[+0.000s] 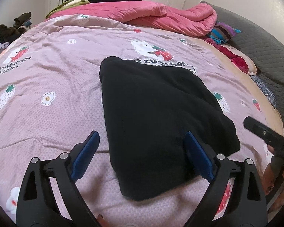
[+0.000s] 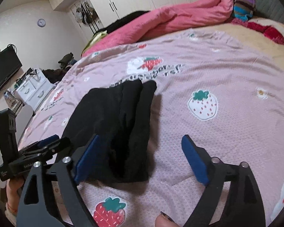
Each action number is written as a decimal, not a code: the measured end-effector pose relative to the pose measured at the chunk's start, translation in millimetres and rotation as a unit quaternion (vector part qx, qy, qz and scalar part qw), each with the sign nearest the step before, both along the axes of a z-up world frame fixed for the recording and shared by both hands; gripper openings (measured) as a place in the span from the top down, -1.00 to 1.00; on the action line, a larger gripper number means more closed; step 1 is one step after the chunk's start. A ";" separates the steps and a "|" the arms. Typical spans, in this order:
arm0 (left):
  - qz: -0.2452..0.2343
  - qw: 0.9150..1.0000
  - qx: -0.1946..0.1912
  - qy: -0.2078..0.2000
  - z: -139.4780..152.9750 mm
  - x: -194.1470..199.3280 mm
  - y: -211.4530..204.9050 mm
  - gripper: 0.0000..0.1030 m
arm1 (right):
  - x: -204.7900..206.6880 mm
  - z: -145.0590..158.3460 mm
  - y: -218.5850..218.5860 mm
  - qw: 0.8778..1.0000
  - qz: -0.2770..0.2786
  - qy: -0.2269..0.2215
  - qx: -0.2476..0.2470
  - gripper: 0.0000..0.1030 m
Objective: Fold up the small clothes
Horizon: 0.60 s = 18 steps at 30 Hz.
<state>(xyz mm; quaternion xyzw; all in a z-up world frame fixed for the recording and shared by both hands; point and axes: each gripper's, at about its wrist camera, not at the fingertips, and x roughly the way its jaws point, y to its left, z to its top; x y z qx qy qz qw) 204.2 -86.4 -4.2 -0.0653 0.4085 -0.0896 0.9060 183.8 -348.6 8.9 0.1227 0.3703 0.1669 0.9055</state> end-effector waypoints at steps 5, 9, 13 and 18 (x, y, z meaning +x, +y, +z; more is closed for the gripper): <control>0.003 1.000 0.001 -0.004 3.9 -9.4 3.9 -0.82 | -16.6 11.5 5.9 0.998 -0.015 -0.051 -0.017 -0.91; 0.005 1.000 0.001 -0.010 8.6 -17.0 7.8 -0.82 | -26.4 13.1 9.6 0.997 -0.023 -0.066 -0.029 -0.91; 0.010 1.000 0.003 -0.021 14.7 -27.9 13.0 -0.82 | -40.5 20.0 17.0 0.995 -0.034 -0.086 -0.040 -0.91; 0.012 0.999 0.010 -0.034 19.5 -44.5 19.4 -0.82 | -64.0 31.7 25.3 0.990 -0.047 -0.122 -0.044 -0.91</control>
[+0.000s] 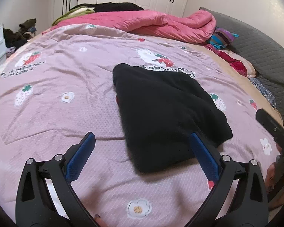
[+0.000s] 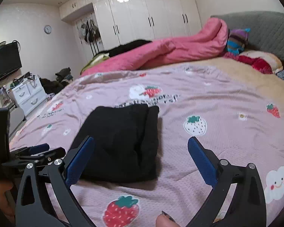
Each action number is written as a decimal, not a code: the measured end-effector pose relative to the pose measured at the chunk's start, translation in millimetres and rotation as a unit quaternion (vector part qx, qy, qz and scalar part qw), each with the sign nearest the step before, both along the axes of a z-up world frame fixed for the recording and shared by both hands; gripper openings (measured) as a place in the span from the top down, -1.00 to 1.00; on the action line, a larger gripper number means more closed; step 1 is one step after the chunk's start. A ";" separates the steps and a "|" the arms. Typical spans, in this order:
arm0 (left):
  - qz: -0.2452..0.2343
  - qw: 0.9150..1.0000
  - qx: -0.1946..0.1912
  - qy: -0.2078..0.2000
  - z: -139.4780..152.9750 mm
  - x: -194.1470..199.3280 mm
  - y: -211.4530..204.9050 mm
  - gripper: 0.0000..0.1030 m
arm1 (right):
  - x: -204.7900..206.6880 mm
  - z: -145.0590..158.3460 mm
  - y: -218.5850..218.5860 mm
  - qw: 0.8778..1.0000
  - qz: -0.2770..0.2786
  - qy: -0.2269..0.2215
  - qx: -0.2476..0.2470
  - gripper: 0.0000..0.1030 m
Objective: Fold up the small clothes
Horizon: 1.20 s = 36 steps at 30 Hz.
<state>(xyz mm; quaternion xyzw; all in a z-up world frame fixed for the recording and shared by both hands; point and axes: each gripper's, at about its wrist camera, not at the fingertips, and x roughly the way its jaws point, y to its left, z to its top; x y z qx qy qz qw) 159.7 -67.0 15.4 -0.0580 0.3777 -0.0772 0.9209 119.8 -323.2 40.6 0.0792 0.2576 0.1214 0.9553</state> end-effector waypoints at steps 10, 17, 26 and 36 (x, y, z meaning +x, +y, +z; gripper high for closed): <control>-0.020 0.999 0.009 -0.047 8.3 -46.8 7.3 -0.82 | -52.8 -10.2 18.1 0.999 -0.024 -0.033 -0.032 -0.91; -0.026 0.997 0.011 -0.067 4.5 -72.0 10.5 -0.82 | -76.9 -15.0 24.8 0.996 -0.038 -0.054 -0.054 -0.91; -0.016 0.997 -0.004 -0.070 -8.8 -95.7 21.1 -0.82 | -98.9 -25.0 28.3 0.996 -0.045 -0.047 -0.065 -0.92; 0.003 0.999 -0.001 -0.053 -26.8 -93.9 33.2 -0.82 | -103.7 -44.3 37.6 0.997 -0.048 -0.023 -0.055 -0.92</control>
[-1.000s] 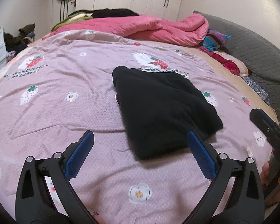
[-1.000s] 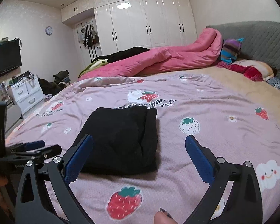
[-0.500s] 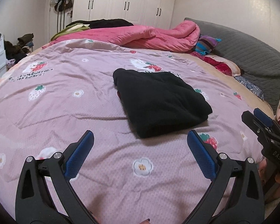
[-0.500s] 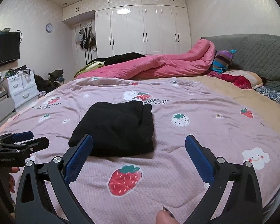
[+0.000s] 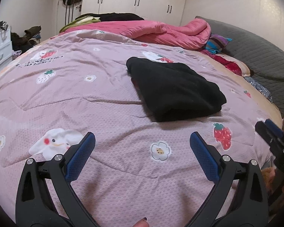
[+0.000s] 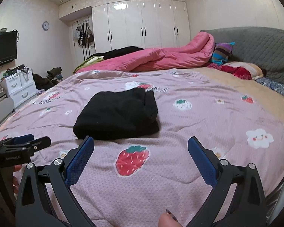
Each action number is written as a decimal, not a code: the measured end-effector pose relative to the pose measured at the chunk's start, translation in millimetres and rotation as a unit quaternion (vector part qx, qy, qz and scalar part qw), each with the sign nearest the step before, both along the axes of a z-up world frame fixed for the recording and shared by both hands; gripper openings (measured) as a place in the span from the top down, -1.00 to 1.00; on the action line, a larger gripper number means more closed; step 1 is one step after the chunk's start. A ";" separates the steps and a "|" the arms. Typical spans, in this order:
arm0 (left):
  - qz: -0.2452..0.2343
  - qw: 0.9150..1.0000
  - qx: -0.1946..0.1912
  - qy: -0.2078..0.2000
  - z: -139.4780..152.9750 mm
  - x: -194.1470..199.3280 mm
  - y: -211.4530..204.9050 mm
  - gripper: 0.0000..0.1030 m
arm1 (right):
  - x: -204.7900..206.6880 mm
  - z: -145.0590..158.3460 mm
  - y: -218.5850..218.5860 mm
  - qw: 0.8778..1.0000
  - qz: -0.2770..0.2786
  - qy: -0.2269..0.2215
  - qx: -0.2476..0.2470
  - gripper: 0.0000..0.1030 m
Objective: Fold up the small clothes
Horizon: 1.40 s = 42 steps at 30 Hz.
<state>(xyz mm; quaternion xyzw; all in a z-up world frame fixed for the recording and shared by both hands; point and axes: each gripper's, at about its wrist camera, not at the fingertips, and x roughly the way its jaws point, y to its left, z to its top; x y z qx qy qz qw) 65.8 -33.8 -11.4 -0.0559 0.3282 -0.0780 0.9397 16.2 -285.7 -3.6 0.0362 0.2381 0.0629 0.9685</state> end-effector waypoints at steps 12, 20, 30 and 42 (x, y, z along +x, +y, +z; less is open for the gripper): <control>0.008 1.000 0.009 0.015 -13.8 6.6 6.9 -0.82 | 21.3 -25.0 14.6 0.999 -0.002 0.040 -0.028 -0.92; 0.023 0.999 0.019 0.019 -19.5 11.6 13.3 -0.82 | 28.1 -30.4 24.0 0.998 0.001 0.049 -0.037 -0.92; 0.022 0.999 0.018 0.020 -18.9 11.7 15.4 -0.82 | 28.3 -29.2 21.2 0.998 -0.004 0.049 -0.034 -0.92; 0.026 0.999 0.031 0.019 -17.8 11.7 15.3 -0.82 | 28.8 -29.6 20.4 0.998 -0.005 0.051 -0.037 -0.92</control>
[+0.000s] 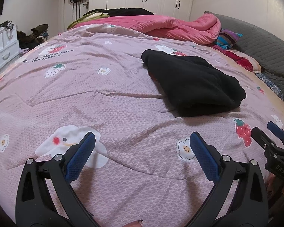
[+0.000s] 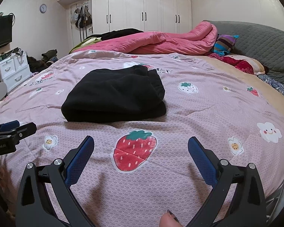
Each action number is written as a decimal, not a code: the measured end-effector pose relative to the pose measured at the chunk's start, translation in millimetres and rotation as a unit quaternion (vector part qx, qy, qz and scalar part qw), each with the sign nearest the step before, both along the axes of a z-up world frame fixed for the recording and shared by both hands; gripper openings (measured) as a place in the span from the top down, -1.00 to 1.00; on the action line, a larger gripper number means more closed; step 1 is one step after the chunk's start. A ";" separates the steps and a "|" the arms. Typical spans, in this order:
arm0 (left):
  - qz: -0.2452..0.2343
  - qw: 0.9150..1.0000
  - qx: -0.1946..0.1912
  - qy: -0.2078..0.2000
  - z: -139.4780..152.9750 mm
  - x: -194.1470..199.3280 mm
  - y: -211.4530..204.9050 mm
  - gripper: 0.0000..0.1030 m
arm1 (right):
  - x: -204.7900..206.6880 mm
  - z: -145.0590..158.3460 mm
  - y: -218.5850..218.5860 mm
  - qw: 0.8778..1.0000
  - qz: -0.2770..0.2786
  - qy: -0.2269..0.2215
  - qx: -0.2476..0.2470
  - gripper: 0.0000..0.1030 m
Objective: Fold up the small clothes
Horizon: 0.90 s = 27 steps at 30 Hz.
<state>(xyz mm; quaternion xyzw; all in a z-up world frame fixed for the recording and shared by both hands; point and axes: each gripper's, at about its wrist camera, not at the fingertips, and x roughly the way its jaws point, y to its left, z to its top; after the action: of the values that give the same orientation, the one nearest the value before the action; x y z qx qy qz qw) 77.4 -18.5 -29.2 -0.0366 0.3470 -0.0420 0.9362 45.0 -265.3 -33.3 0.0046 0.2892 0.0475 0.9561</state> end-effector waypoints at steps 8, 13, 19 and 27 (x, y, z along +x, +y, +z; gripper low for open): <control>-0.001 1.000 0.003 -0.001 1.2 -0.4 -0.9 -0.82 | 1.4 -1.4 -1.8 1.000 -0.003 0.002 0.000 -0.92; 0.000 1.000 0.004 0.000 1.0 -0.5 -1.0 -0.82 | 2.8 -2.0 -2.3 1.000 -0.002 0.003 -0.002 -0.92; 0.001 1.000 0.008 -0.001 0.8 -1.3 -2.5 -0.82 | 3.3 -2.4 -2.2 1.000 -0.003 0.004 -0.002 -0.92; 0.000 1.000 0.010 0.001 -0.1 -1.6 -3.7 -0.82 | 2.9 -2.6 -1.5 1.000 -0.004 0.004 -0.002 -0.92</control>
<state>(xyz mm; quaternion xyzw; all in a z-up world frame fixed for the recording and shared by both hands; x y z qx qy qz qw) 75.9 -22.2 -29.4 -0.0277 0.3480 -0.0384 0.9363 47.9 -266.8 -35.9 0.0042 0.2934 0.0435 0.9550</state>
